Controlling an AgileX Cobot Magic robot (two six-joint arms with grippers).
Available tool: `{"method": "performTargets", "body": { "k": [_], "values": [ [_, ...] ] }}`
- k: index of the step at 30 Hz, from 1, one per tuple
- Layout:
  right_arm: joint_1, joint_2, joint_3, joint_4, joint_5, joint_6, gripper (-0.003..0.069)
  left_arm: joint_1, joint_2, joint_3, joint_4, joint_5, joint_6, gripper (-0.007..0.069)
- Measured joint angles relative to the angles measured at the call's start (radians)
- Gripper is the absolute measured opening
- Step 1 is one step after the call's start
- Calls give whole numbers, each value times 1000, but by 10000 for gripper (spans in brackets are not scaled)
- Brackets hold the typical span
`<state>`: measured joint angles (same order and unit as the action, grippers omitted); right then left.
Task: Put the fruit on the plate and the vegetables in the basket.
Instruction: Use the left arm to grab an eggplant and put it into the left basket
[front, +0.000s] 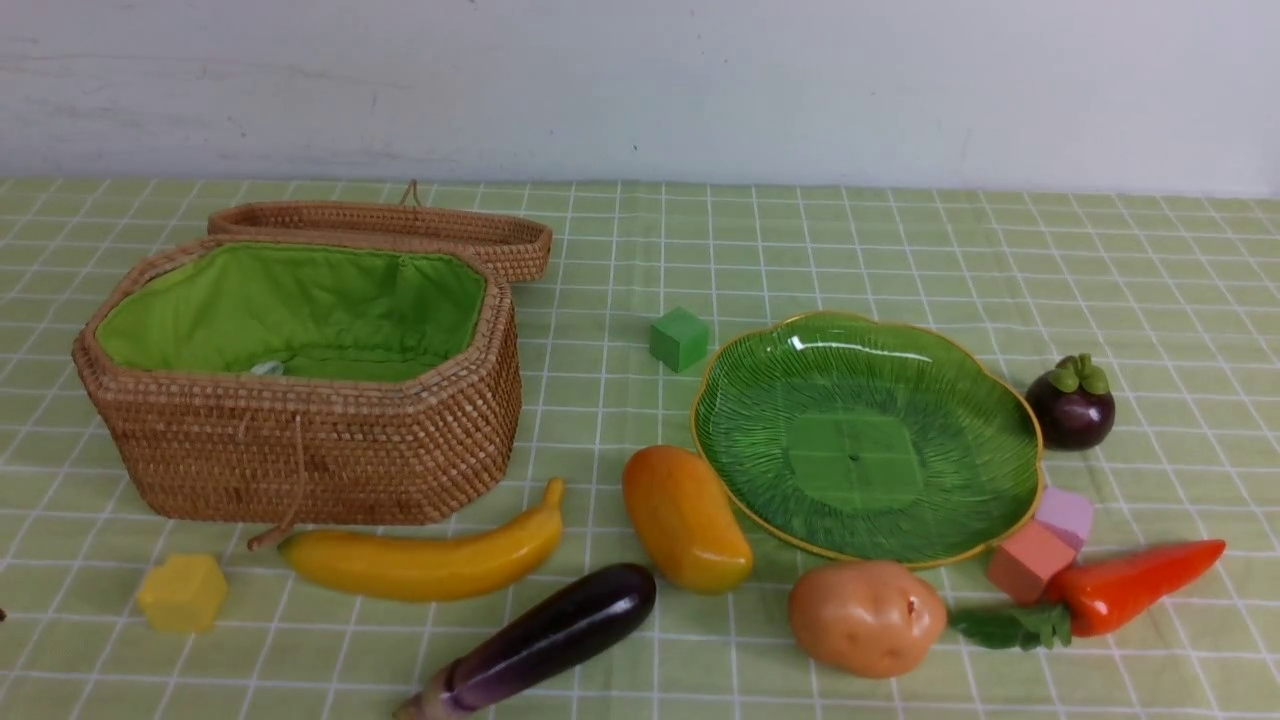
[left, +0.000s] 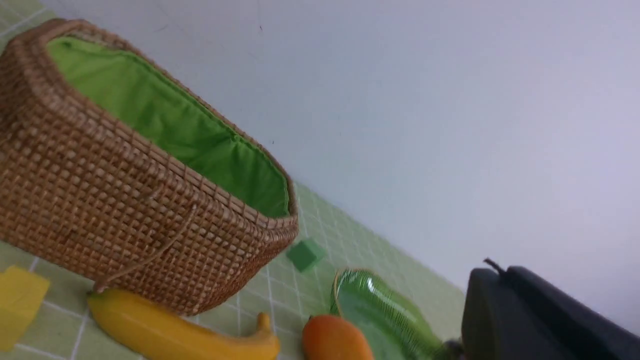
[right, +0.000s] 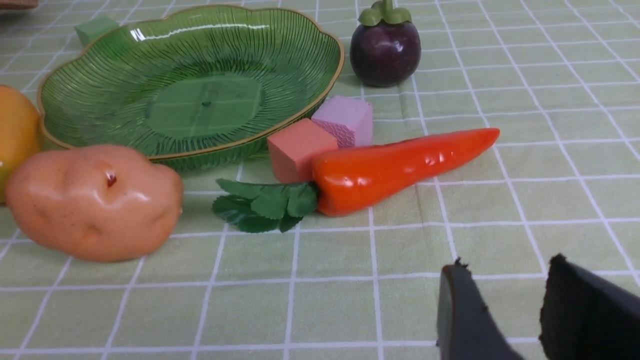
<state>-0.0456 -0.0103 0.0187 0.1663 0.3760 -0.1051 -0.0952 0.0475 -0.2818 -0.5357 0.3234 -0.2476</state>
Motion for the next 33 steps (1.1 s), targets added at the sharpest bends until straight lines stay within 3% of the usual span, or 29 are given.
{"method": "performTargets", "body": {
  "k": [6,8,14,18,25,30,33],
  "values": [
    [0,0,8,184,-94,93,242,0,208,-230,6,330,241,-13],
    [0,0,8,330,-166,144,242,0,308,-313,6,452,333,-13],
    [0,0,6,505,-252,163,231,-22,410,-357,6,457,416,-13],
    [0,10,-108,528,-43,121,174,-98,437,-364,11,474,472,-13],
    [7,245,-581,460,467,-125,40,-166,584,-528,26,606,532,-13],
    [103,359,-840,377,556,-142,22,-186,691,-644,34,685,551,-13],
    [224,434,-974,320,615,-136,22,-260,736,-678,76,709,555,-13]
  ]
}}
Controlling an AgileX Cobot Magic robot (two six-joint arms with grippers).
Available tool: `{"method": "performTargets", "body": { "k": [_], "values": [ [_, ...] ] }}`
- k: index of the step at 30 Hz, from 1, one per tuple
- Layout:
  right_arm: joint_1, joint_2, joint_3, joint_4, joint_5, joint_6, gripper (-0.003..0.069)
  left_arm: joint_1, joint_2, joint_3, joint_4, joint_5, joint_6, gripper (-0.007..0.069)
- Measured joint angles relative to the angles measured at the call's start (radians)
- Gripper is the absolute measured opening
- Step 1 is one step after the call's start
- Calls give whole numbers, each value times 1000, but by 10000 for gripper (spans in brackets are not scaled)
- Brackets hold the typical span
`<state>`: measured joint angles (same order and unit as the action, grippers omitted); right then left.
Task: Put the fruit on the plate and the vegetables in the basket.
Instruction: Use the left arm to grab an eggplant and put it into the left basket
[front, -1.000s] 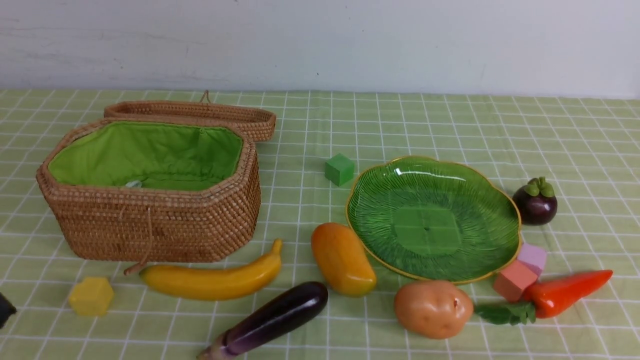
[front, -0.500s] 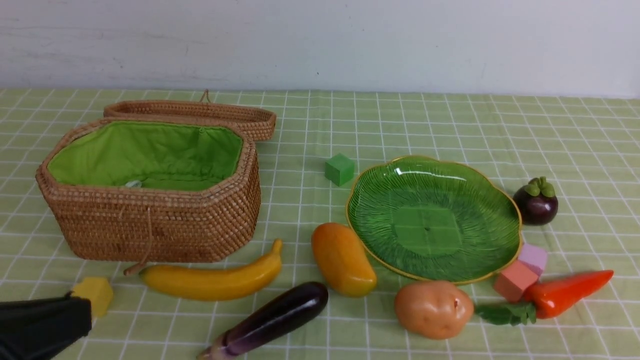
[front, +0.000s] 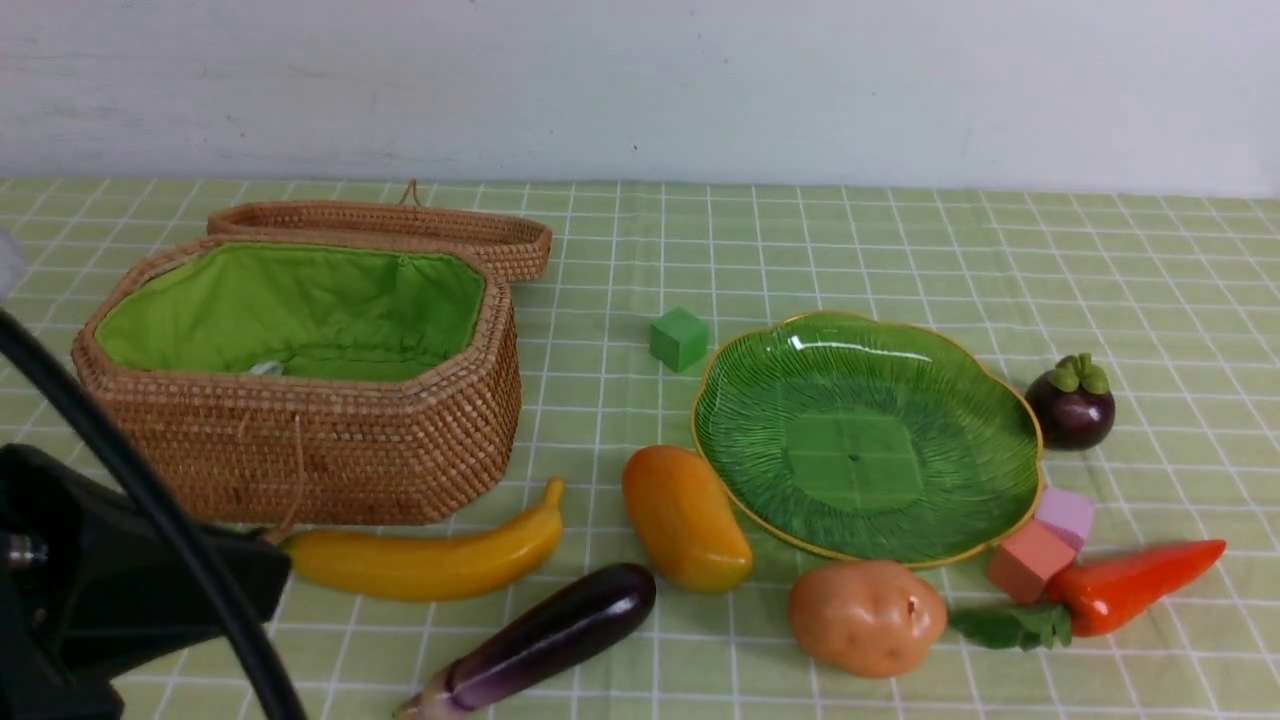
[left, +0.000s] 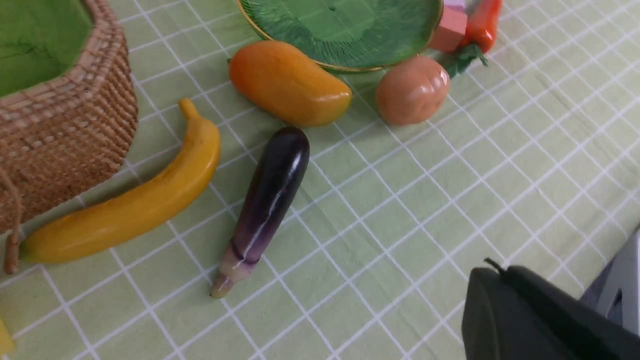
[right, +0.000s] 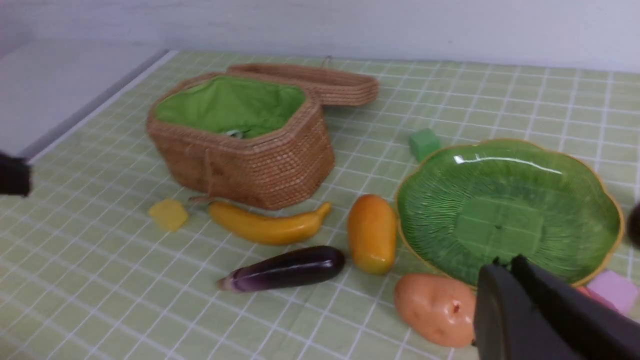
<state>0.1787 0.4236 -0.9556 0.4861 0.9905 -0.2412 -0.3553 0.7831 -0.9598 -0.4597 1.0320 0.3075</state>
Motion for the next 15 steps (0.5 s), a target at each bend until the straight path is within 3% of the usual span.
{"method": "performTargets", "body": {
  "k": [6,15],
  "values": [
    [213,111,-148,-52,124,4,23,-174,70,-21,156,25,3,-13],
    [274,117,-161,-58,214,3,34,-237,309,-22,211,-49,80,-13]
  ]
}}
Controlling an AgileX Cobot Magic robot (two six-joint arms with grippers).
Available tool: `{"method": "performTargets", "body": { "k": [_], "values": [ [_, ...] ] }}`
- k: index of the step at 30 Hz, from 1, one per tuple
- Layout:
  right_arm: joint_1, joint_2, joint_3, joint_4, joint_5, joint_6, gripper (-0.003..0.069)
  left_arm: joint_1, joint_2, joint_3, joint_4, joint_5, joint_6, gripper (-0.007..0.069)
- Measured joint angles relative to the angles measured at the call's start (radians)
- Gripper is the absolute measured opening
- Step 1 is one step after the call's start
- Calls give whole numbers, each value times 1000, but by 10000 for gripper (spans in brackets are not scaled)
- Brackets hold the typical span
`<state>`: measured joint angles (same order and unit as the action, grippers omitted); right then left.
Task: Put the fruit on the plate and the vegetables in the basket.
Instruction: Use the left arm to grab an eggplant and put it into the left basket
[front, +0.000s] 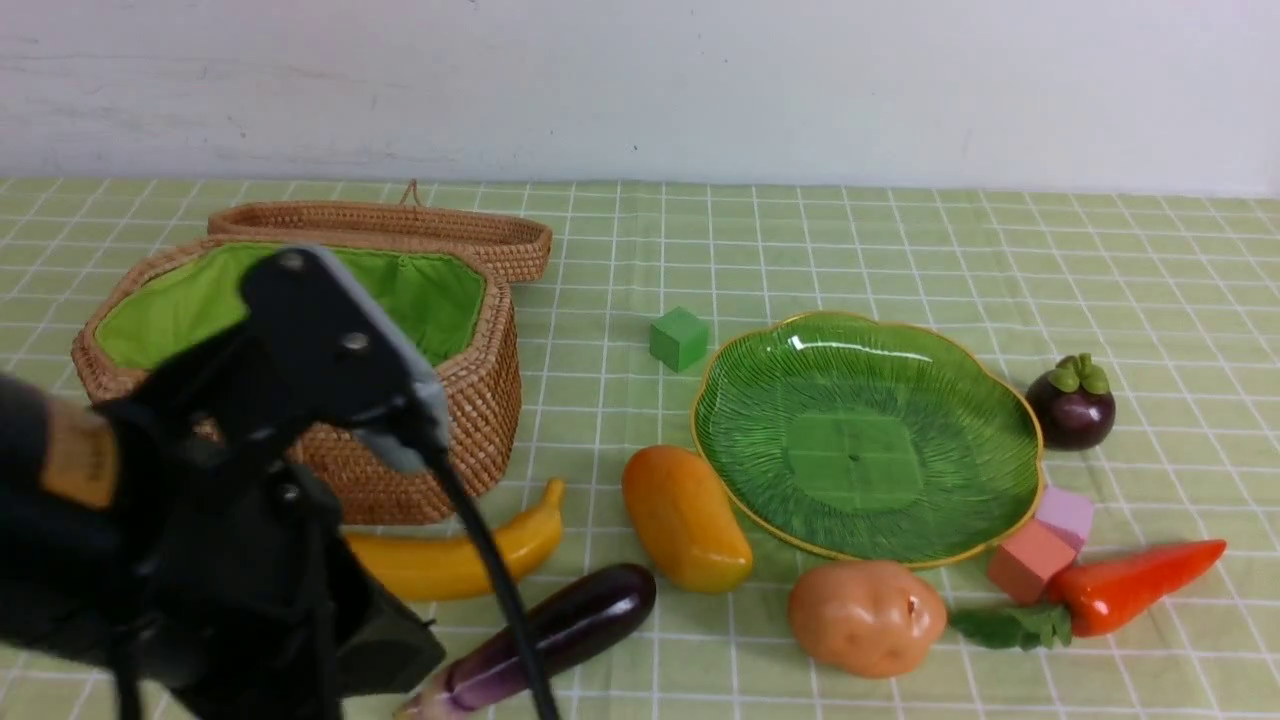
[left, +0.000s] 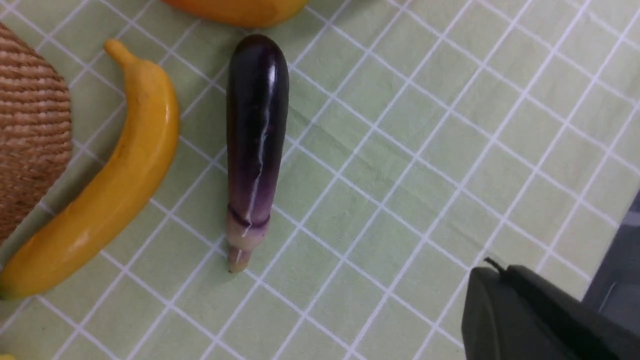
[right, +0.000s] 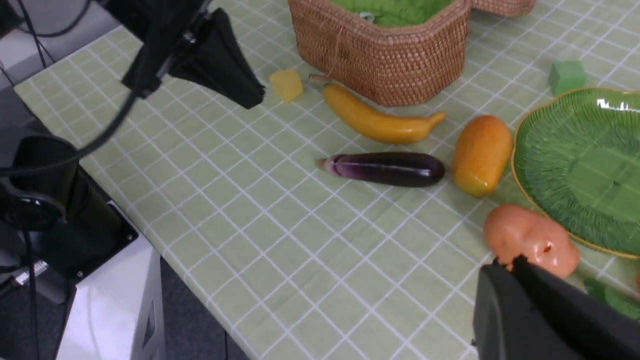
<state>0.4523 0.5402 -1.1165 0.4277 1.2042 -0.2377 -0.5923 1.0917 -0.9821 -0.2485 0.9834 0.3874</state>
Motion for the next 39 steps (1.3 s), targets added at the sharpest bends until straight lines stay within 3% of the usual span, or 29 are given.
{"method": "performTargets", "body": {
  "k": [6,9,10,12,15,18,29,32,36,39],
  "values": [
    [0,0,0,-8,12,-12,43,0,226,0,39,-113,30,41],
    [0,0,0,-8,13,-34,46,-1,320,0,37,-167,31,145],
    [0,0,0,-8,13,-38,46,-1,325,0,37,-174,31,145],
    [0,0,0,-8,13,-60,51,-1,386,0,47,-220,22,262],
    [0,0,0,-11,13,-68,56,-1,453,0,90,-263,-12,375],
    [0,0,0,-11,13,-71,61,-1,507,0,149,-310,-51,440],
    [0,0,0,-34,13,-74,65,-1,618,-5,206,-406,-73,457],
    [0,0,0,-34,13,-74,67,-1,643,-5,207,-423,-73,430],
    [0,0,0,-34,13,-74,71,-1,665,-8,207,-429,-73,334],
    [0,0,0,-34,13,-74,74,-1,666,-10,207,-425,-73,333]
  ]
}}
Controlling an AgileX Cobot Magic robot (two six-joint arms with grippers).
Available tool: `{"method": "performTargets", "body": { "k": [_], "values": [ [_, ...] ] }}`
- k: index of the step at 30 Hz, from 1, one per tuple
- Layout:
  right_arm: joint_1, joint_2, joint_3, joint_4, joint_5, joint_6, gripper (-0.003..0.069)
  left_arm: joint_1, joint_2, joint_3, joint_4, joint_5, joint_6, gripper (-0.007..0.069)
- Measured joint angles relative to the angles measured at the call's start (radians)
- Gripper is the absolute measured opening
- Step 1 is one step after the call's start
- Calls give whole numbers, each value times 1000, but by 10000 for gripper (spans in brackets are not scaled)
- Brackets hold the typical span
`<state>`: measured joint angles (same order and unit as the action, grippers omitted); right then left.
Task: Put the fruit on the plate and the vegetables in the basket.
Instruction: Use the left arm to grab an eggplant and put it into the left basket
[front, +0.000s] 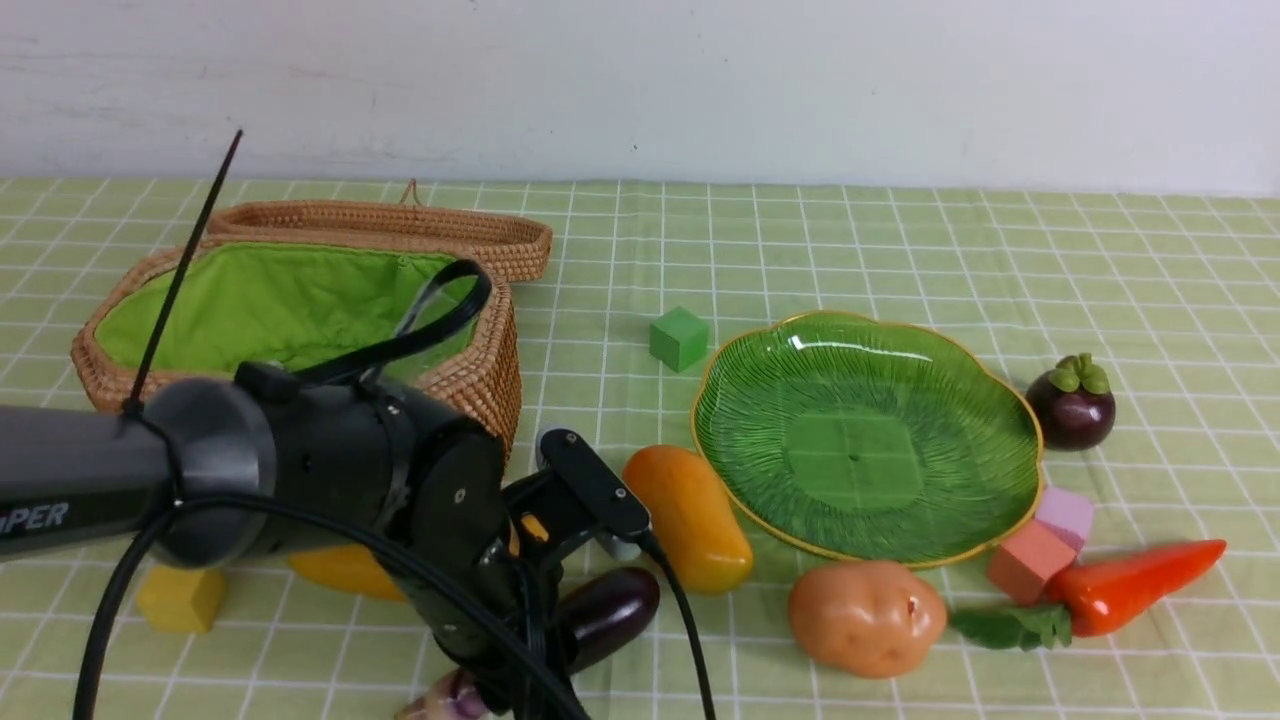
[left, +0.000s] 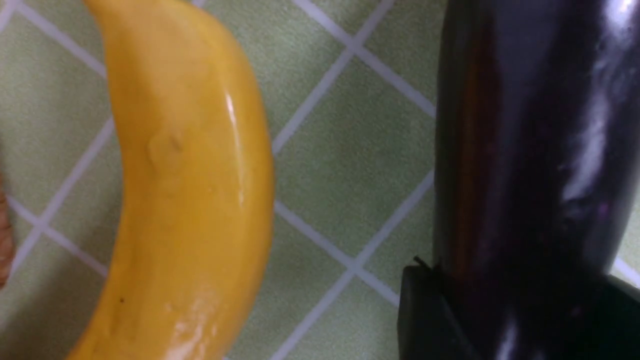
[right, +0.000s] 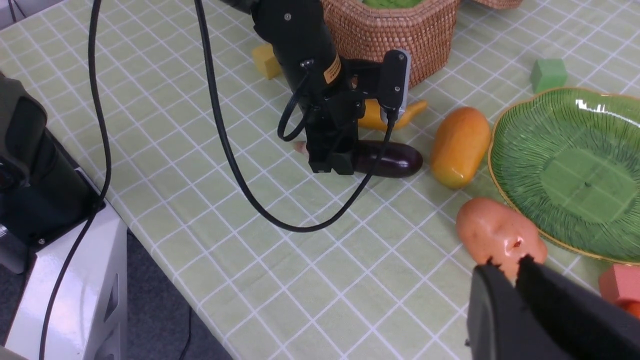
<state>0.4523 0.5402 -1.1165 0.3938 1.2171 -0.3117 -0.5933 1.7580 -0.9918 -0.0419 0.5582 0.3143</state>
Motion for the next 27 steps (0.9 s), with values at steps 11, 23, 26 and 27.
{"method": "performTargets", "body": {
  "k": [11,23,26,27],
  "values": [
    [0,0,0,0,0,0,87,0,-192,-1,-47,182,0,333],
    [0,0,0,14,-158,0,96,110,-452,-103,125,78,0,333],
    [0,0,0,34,-229,0,97,196,-403,-178,184,74,8,333],
    [0,0,0,36,-257,0,97,220,-381,-203,199,73,18,333]
  ]
}}
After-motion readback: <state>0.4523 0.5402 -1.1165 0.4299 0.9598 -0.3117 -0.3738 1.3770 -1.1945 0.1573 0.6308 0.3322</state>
